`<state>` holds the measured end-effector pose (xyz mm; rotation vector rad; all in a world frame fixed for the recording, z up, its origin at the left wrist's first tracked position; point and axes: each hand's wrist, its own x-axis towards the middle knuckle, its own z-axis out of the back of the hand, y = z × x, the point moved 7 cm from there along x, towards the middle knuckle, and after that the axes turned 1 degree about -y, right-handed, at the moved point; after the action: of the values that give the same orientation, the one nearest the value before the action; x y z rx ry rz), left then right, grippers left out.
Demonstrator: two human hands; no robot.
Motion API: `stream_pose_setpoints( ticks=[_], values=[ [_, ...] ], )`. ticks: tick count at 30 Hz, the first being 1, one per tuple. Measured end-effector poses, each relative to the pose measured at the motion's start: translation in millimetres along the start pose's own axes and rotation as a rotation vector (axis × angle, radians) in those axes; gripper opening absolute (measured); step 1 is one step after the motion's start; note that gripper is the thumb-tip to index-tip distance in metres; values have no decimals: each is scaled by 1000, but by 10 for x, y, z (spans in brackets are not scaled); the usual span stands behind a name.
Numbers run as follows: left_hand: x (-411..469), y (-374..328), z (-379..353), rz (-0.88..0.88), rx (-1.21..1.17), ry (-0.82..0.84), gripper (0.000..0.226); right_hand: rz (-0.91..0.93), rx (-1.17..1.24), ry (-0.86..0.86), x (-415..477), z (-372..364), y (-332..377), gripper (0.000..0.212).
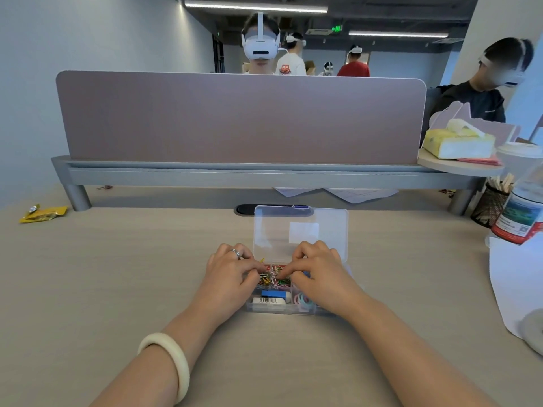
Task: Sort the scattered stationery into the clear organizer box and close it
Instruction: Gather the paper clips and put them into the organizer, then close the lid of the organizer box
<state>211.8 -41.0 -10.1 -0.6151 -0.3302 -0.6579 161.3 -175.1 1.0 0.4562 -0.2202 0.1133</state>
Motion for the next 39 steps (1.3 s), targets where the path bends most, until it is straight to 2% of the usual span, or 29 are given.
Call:
stream_pose_setpoints(
  ticks=[6, 11, 15, 17, 19, 22, 25, 29, 32, 34, 36, 39],
  values=[
    [24, 88, 84, 66, -53, -105, 63, -62, 167, -146, 12, 173, -137, 33],
    [37, 86, 26, 72, -17, -67, 67, -147, 231, -311, -11, 347, -376, 30],
    [93, 182, 79, 183, -202, -163, 45, -246, 316, -600, -115, 614, -626, 24],
    [136, 230, 40, 265, -360, -147, 43, -299, 363, -688, -159, 713, -757, 33],
    [166, 170, -22, 305, -531, -87, 45, -357, 521, -606, -151, 675, -855, 43],
    [190, 53, -66, 317, -723, -49, 43, -403, 718, -401, -143, 505, -883, 45],
    [152, 84, 9, 325, -761, -103, 44, -364, 723, -431, -236, 504, -862, 43],
    [-9, -56, 184, 251, -602, -92, 40, -258, 605, -469, -449, 546, -715, 44],
    [-138, -176, 294, 150, -386, -86, 24, -177, 431, -448, -611, 548, -611, 32],
    [-218, -195, 328, 113, -261, -68, 23, -136, 288, -429, -695, 560, -588, 26],
    [-293, -221, 359, 60, -148, -49, 30, -114, 200, -404, -774, 563, -575, 23],
    [-393, -269, 356, -12, -9, 13, 57, -75, 127, -360, -885, 524, -530, 22]
  ],
)
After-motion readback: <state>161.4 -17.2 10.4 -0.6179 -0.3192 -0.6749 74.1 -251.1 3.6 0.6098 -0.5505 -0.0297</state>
